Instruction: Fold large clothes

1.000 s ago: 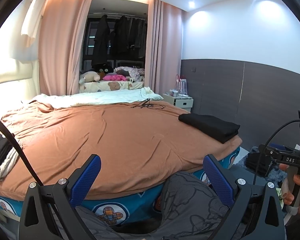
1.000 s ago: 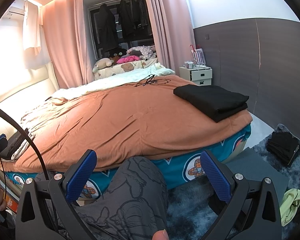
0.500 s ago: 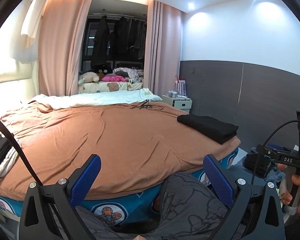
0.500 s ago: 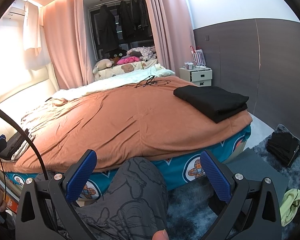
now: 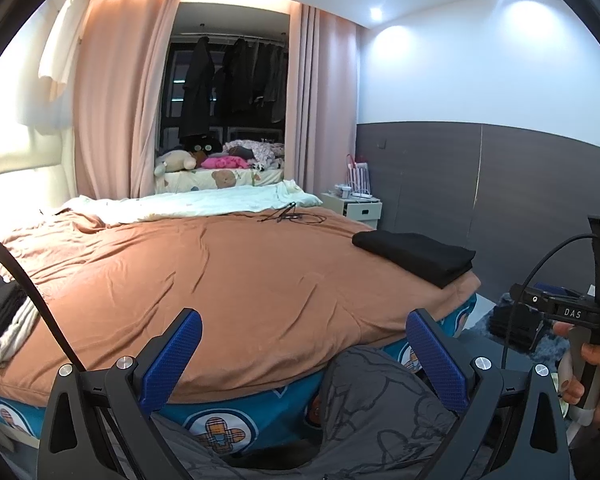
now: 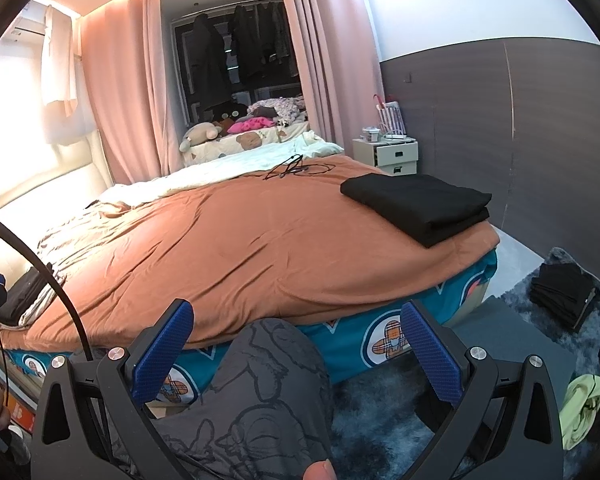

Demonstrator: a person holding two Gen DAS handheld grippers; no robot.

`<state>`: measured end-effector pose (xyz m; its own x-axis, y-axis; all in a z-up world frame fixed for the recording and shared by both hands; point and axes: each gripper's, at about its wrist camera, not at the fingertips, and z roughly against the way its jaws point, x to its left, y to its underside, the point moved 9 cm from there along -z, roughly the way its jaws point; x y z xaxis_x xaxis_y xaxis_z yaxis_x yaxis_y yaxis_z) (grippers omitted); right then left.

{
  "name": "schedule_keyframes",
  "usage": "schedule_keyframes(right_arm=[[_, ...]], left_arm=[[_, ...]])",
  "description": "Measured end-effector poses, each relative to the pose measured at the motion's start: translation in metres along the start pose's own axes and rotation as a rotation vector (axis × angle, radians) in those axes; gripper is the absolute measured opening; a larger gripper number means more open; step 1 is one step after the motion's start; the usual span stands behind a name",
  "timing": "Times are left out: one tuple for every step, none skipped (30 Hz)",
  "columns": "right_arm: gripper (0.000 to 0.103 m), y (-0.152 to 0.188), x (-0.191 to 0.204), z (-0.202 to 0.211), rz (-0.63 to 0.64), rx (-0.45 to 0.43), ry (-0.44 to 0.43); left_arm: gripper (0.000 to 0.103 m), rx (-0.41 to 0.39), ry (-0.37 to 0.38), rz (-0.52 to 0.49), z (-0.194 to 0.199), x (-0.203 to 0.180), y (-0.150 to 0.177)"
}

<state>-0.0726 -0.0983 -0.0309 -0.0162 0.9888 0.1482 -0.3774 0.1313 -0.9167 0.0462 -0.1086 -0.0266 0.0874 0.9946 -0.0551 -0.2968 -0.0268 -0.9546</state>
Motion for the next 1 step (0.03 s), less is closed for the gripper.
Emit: schedule_keyframes(right_arm=[[0.103,0.0002,-0.002,-0.0009,0.002,0.0,-0.003]], left_arm=[[0.103,-0.002,-0.01,0.005,0.0004,0.0013,-0.0002]])
